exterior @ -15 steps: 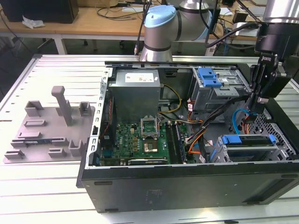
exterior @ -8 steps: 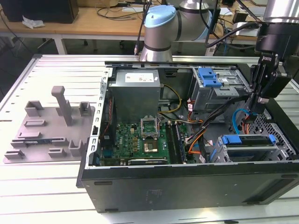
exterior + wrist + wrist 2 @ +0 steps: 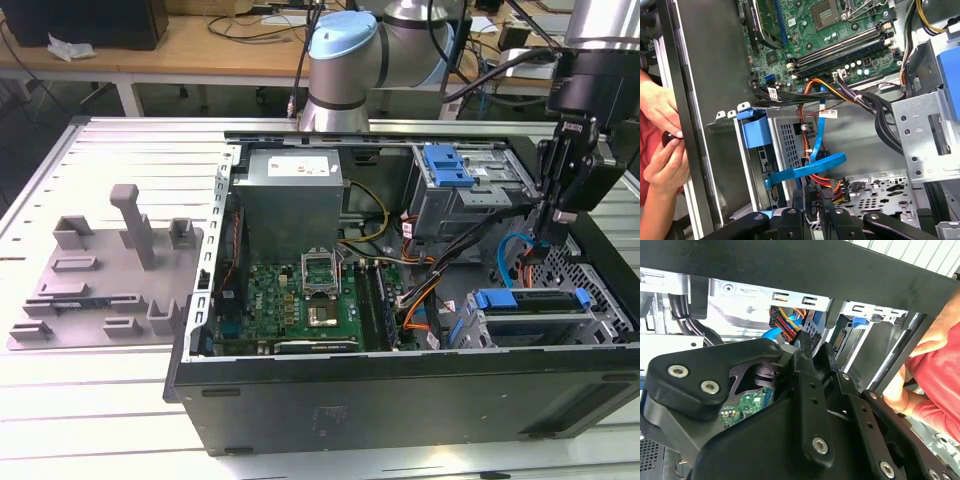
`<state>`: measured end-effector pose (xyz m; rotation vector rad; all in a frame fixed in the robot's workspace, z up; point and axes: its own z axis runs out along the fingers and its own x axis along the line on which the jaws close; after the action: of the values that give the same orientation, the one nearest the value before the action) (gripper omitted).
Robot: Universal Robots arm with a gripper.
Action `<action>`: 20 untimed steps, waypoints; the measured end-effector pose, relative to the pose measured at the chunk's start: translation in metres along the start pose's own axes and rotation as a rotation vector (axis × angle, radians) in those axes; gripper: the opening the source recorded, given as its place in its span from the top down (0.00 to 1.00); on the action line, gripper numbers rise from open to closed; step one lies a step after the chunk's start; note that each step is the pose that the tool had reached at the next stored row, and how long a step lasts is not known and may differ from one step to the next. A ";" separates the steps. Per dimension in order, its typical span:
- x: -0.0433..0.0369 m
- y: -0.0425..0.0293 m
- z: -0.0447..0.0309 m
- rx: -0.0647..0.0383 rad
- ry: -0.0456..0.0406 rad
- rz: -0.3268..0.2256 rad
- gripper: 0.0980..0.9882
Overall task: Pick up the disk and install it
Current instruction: 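Insert the first disk wire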
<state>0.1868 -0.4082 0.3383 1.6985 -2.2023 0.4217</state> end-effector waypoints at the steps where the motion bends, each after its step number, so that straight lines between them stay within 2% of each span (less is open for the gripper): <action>1: 0.0000 0.0000 0.0000 0.000 0.0001 0.000 0.81; 5: 0.0001 0.0000 0.0000 0.000 0.0002 0.000 0.81; 6: 0.0001 0.0000 0.0000 0.000 0.0003 0.000 0.83; 7: 0.0002 0.0000 0.0000 0.000 0.0005 0.000 0.92; 16: 0.0002 0.0000 -0.0002 0.000 0.0018 0.000 0.92; 20: 0.0049 -0.0004 -0.0027 0.000 0.0006 0.000 0.92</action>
<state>0.1862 -0.4113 0.3429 1.6981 -2.2021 0.4228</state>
